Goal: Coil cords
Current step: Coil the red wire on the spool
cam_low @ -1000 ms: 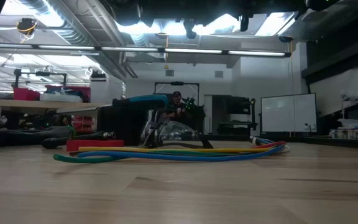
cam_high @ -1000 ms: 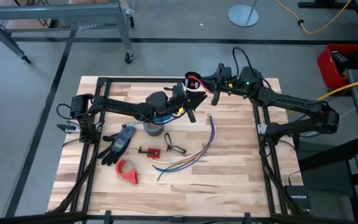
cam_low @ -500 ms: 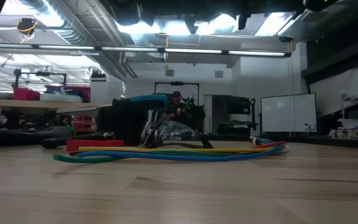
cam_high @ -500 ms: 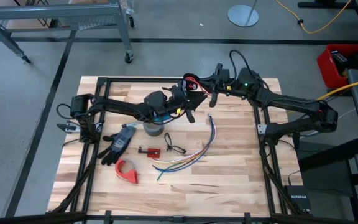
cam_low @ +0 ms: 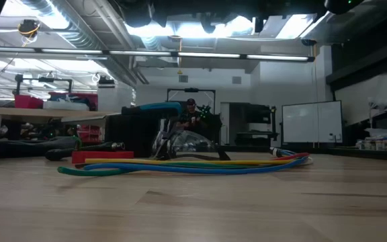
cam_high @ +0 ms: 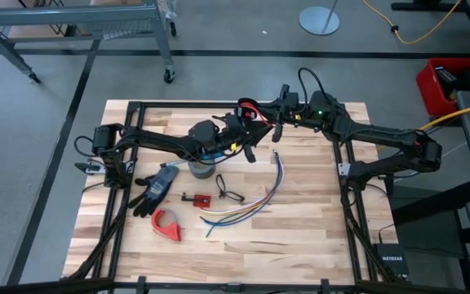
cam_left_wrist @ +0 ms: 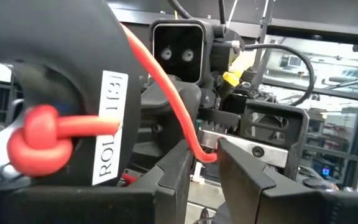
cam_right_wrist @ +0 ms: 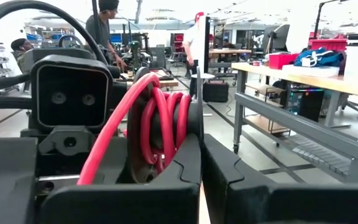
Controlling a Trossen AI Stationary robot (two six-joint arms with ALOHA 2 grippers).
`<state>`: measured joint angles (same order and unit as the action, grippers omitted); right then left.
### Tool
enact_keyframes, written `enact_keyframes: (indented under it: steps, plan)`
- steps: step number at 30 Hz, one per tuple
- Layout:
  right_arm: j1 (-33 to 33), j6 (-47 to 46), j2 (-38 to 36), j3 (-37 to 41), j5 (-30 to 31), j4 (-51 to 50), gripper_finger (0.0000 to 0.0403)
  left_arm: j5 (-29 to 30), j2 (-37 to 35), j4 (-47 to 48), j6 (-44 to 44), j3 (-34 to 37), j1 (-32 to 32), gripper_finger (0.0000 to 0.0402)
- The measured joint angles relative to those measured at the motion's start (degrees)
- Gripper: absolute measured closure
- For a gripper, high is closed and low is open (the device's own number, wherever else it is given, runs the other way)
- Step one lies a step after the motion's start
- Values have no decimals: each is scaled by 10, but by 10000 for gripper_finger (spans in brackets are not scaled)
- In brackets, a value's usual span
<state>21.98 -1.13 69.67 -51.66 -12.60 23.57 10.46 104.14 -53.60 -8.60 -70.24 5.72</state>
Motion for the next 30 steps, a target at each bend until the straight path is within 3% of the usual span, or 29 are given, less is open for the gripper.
enact_keyframes:
  steps: [11,18,30]
  plan:
    - [-9,0,0,0,-3,2,402,-1,0,-2,27,0,-1,330]
    - [-11,-1,0,0,-1,2,402,2,0,7,30,0,-1,393]
    - [-10,-46,-11,0,-19,-2,402,7,-2,82,28,0,-1,399]
